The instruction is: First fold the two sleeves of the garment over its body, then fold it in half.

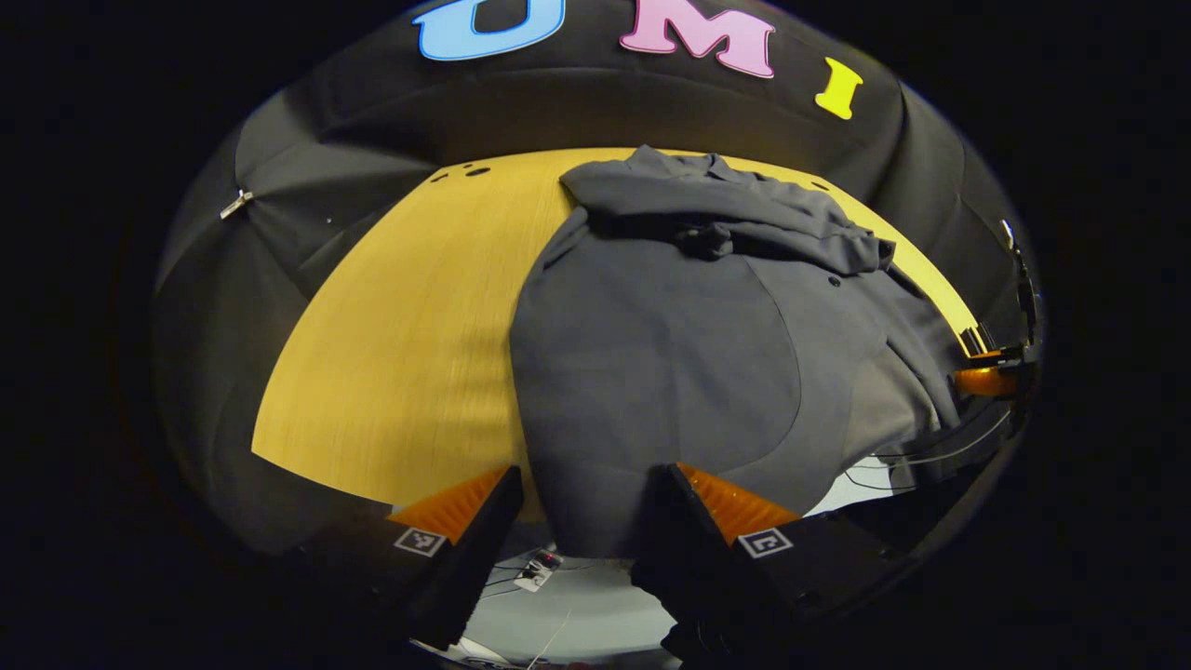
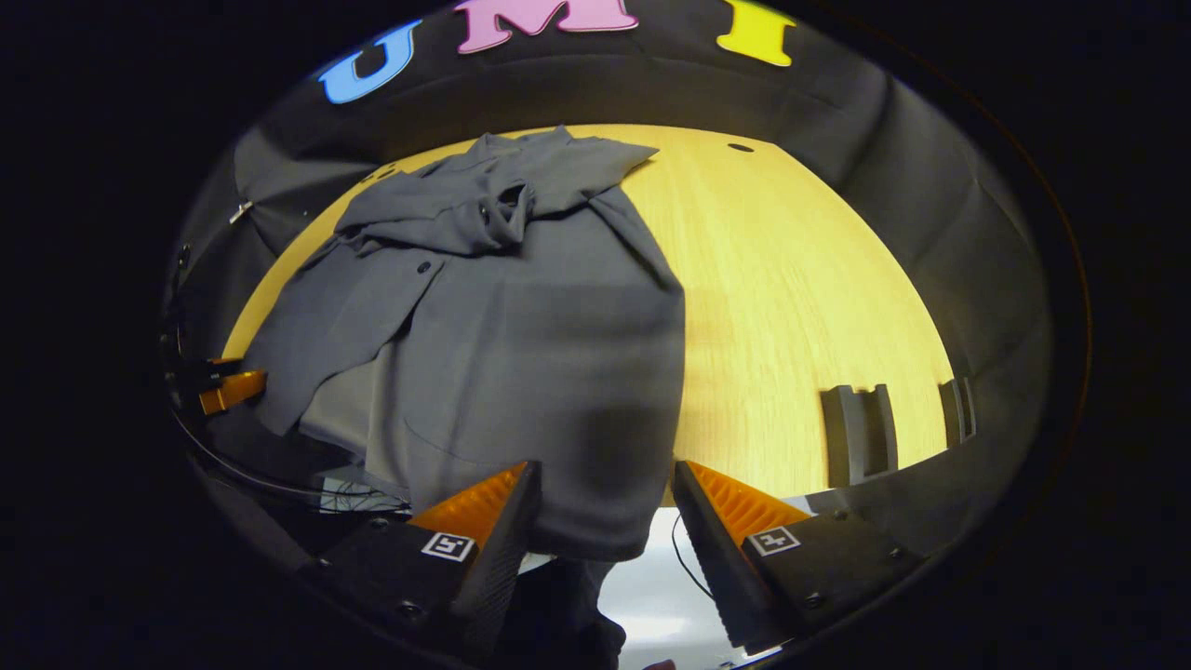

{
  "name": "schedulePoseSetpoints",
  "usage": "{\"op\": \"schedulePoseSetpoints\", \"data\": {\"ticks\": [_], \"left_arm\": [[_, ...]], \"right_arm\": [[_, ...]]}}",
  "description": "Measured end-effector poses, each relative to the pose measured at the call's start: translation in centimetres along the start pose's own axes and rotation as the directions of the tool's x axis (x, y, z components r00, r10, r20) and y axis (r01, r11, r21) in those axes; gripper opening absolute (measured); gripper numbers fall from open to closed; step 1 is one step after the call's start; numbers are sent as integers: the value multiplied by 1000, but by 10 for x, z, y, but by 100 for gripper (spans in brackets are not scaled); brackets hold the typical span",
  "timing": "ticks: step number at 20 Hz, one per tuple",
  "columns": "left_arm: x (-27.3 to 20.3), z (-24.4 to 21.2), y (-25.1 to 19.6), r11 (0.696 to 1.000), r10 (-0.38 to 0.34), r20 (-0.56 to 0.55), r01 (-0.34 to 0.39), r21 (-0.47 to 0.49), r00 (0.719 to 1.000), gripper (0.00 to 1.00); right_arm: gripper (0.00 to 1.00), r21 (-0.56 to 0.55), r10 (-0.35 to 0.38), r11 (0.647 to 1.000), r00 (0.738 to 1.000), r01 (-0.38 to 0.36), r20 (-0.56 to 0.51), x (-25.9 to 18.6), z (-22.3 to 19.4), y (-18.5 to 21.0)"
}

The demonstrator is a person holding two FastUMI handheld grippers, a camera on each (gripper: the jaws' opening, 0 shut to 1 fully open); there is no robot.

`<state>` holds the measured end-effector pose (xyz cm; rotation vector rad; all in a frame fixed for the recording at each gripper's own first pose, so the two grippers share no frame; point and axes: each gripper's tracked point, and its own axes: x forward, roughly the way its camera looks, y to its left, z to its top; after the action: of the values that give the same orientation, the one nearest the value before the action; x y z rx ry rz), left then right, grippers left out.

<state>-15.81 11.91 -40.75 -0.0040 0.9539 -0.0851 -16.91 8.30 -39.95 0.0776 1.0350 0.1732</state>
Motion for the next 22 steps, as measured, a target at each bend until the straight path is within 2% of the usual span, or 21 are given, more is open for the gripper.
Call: {"op": "schedulePoseSetpoints", "data": {"ticks": [4,5,6,8,9,11,14,15,16,20,22], "left_arm": [[6,-1,-4,1000,18,-8,-18,-25,1000,99],[6,-1,-12,1000,1,-14,-2,-11,1000,92],[9,0,-20,1000,-29,-13,29,12,1000,71],[17,10,-30,996,-77,-35,78,41,996,30],[18,13,-31,995,-89,-55,90,32,995,9],[13,26,-27,995,-94,-73,95,10,993,6],[-8,75,-33,995,-100,47,100,9,994,6],[-14,89,-33,995,-98,83,98,-2,992,2],[-20,106,-32,995,-94,123,97,-19,988,5],[-33,168,-25,991,-68,242,93,-92,968,6],[-36,195,-21,991,-63,280,94,-100,958,6]], "right_arm": [[90,-10,3,1000,1000,-3,-12,1,-3,5],[90,-17,17,1000,999,-18,-29,3,-3,9],[80,-39,55,998,998,-56,-39,4,3,17],[9,-14,100,995,994,-101,-54,7,10,28],[7,-11,124,992,991,-125,-54,9,13,32],[5,11,140,990,990,-140,-19,6,23,35],[5,31,144,989,985,-148,92,-13,64,31],[5,39,139,989,982,-145,130,-20,78,27],[5,44,127,990,978,-136,166,-26,93,22],[5,59,102,990,949,-125,299,-46,157,6],[5,62,104,989,931,-134,349,-50,185,3]]}}
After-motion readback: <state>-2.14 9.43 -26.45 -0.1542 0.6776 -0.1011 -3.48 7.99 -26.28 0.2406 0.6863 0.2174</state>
